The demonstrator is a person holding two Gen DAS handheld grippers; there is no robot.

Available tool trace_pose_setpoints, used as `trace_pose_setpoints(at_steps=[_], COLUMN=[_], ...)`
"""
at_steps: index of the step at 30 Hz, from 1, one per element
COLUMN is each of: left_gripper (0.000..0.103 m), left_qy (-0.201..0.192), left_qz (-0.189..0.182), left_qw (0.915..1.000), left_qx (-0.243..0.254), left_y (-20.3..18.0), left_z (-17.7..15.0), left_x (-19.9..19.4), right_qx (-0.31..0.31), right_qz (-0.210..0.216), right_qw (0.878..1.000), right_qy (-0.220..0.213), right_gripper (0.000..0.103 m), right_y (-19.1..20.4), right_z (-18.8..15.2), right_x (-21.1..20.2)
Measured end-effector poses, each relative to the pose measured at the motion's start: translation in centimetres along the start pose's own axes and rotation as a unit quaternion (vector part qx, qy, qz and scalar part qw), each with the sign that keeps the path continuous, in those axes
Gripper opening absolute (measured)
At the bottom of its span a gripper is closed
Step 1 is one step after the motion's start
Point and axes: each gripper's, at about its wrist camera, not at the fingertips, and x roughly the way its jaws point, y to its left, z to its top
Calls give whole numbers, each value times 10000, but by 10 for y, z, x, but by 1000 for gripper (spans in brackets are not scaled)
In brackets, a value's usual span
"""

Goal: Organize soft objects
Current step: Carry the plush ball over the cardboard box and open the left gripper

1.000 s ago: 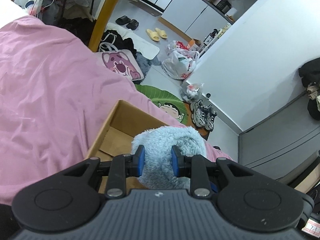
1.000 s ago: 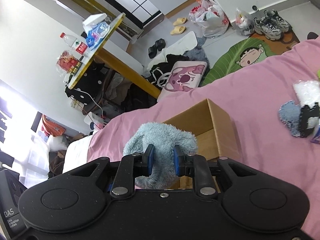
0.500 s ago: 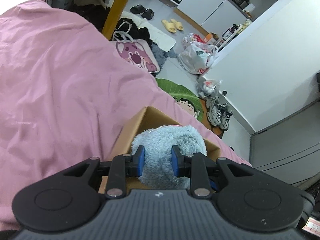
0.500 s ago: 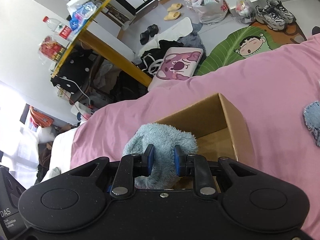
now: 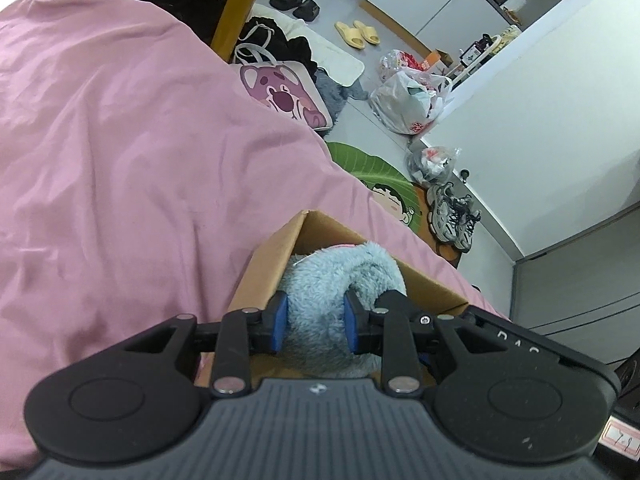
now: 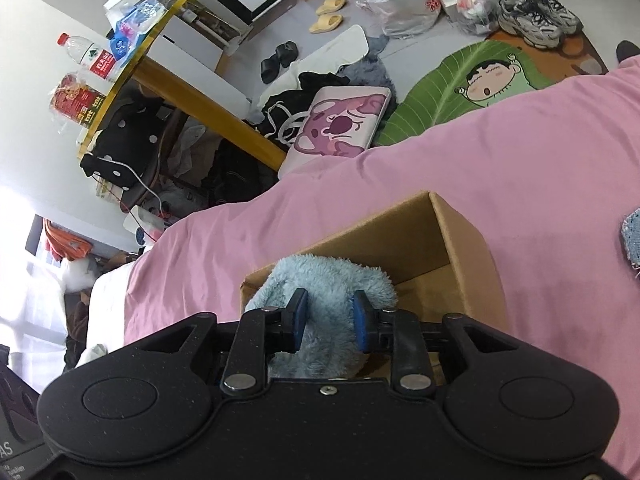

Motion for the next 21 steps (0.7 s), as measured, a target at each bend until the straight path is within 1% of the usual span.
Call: trace_pose_setpoints(at_steps=[2,4,7,8,11,13,19,21], left_gripper=[28,29,30,30,31,32,33,35], left_qy=[2,28,75,79,61,28,-143,-207], left_qz=[21,35,93,100,150,120,239,256], left_qw=[10000,10000,9999,9999,9999,9999,9996,9994], left_qx=[0,-24,2,18,37,35,99,144], left_y=[-2,-2,-4,-5,-6,-6,-11,-14], left_z=[0,-1,0,-1,-4,-5,-10,-12], left_x=[0,-1,-3,-4,-9,-14,-33,-41], right_qx=[-29,-112,-74,-60,-75,-96,-125,-194], right_qz=[89,77,130,175,255,261,278,278], right_qw=[10000,9999,9999,9998,9996,9996,9994,9991], right_qy=[22,19,29,9,-65,-88,-182,-238], right_gripper=[33,33,34,37,49,50,50,54], right_y=[0,2,1,0,2,2,-1,-4], right_z=[0,-2,-4,-4,-6,-6,-9,-10], right_x=[-4,-7,-12,-14,-21,-27,-53,-62])
